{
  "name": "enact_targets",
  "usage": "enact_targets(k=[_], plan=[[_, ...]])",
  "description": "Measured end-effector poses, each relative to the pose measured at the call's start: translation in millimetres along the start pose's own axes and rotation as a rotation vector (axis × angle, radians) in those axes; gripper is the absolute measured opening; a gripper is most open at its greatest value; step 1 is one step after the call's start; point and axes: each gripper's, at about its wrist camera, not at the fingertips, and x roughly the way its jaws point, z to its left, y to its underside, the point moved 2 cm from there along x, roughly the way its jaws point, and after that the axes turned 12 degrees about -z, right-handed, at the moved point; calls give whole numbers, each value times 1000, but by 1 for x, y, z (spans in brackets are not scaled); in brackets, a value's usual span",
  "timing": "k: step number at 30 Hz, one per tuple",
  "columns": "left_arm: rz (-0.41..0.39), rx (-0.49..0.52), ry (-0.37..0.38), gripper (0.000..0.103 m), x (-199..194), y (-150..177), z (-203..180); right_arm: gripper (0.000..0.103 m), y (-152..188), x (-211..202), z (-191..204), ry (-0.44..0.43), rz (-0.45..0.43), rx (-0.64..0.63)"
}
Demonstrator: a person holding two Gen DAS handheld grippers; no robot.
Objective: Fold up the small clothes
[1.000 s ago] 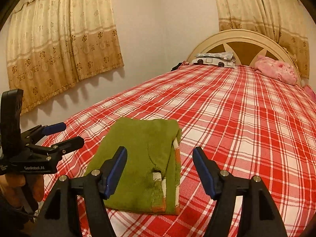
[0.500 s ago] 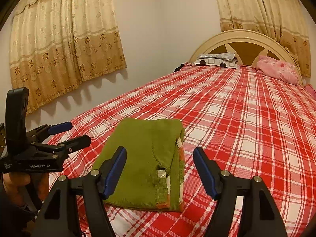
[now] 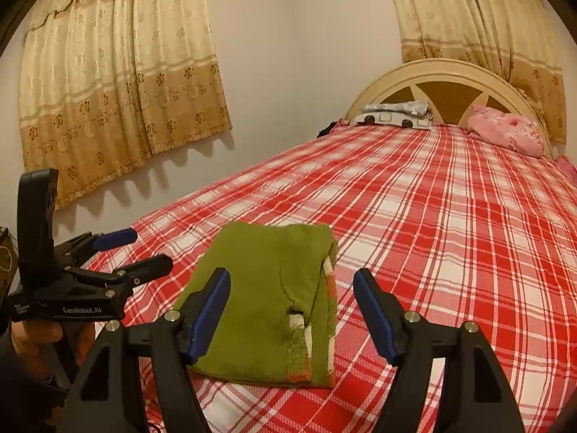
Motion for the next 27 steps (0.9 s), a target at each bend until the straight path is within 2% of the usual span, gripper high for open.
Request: enact_targets(k=[2,5,13,17,27], plan=[[9,10,3,103,1,0,0,72,-2,-3,0,5,-19,-2],[-18,27,-30,103,-3,-3,0,72,-4,-6,0,8,-32,-4],[-55,21,-31,103,-9,-10,4,72,-4,-8,-1,6,-42,-1],[-30,24,-28,103,-7,-7,3,72,-1,-6,2,-1,-35,-5],[-67,28,-18,103,-10,-7,1,72,8,-2,3,-10,-5,-3]])
